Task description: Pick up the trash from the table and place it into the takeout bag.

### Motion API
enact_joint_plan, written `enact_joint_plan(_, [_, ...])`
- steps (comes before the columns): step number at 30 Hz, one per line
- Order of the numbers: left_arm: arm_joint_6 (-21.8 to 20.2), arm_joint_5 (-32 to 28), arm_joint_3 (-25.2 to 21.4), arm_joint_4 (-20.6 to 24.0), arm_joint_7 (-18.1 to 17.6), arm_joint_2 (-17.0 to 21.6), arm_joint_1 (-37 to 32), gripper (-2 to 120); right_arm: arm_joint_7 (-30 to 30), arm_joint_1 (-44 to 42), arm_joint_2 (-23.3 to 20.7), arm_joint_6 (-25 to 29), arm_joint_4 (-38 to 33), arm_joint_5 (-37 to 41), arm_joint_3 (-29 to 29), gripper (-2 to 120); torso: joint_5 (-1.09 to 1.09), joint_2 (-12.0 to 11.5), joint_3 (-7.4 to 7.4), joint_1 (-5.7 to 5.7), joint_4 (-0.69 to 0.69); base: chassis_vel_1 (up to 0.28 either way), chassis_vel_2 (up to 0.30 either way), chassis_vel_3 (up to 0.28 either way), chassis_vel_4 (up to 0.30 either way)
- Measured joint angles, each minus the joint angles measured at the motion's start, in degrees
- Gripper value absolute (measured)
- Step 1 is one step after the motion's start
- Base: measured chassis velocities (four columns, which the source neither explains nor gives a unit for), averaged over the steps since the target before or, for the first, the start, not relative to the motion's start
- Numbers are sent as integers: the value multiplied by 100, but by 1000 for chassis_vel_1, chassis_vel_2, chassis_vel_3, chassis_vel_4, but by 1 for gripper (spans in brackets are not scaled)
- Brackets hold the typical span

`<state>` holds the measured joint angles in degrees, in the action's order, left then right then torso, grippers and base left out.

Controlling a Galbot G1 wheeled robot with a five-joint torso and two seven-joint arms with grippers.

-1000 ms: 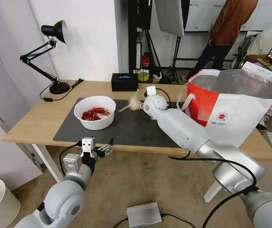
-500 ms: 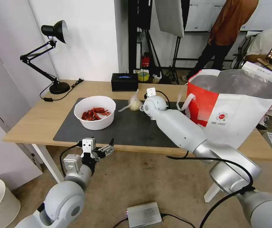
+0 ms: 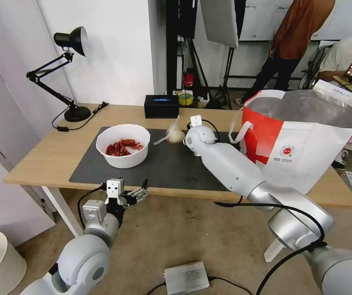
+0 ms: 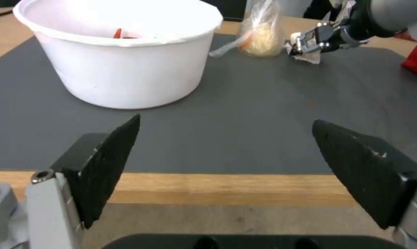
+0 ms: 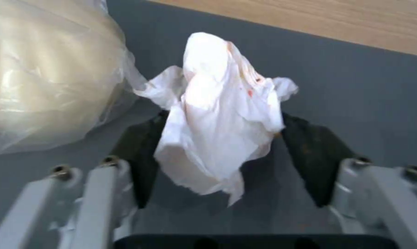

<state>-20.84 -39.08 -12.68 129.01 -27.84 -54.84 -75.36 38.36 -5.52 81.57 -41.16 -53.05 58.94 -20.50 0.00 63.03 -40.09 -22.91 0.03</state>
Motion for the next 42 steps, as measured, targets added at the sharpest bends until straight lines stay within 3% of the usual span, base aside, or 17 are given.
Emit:
enact_joint_plan(8, [4, -3, 0, 4, 0, 32, 27, 100, 15, -31, 4, 3, 5, 17, 45, 35, 0, 0, 0, 0, 0, 0, 0, 0, 0])
enact_joint_plan(12, [7, -8, 0, 4, 0, 42, 38, 100, 105, -58, -15, 2, -33, 63, 81, 15, 0, 0, -1, -1, -3, 0, 0, 0, 0])
enact_joint_plan(15, [9, -9, -1, 4, 0, 44, 38, 100, 169, -74, -41, -3, -93, 114, 125, 10, 0, -1, -2, -1, -6, 0, 0, 0, 0])
enact_joint_plan(24, [15, -9, -1, 5, 1, 39, 34, 100, 197, -55, -44, -7, -241, 204, 180, 0, 0, -2, -2, -2, -4, 0, 0, 0, 0])
enact_joint_plan(32, [20, -8, -21, 23, 1, 36, 0, 100, 186, -13, -61, 116, -529, 221, 247, 0, -1, -2, -2, -2, -3, 0, 0, 0, 0])
enact_joint_plan(42, [24, -2, -43, 49, 1, 22, -41, 100, 673, -3, -696, 120, -2119, 818, 370, 0, 0, -1, -1, -2, -4, 0, 0, 0, 0])
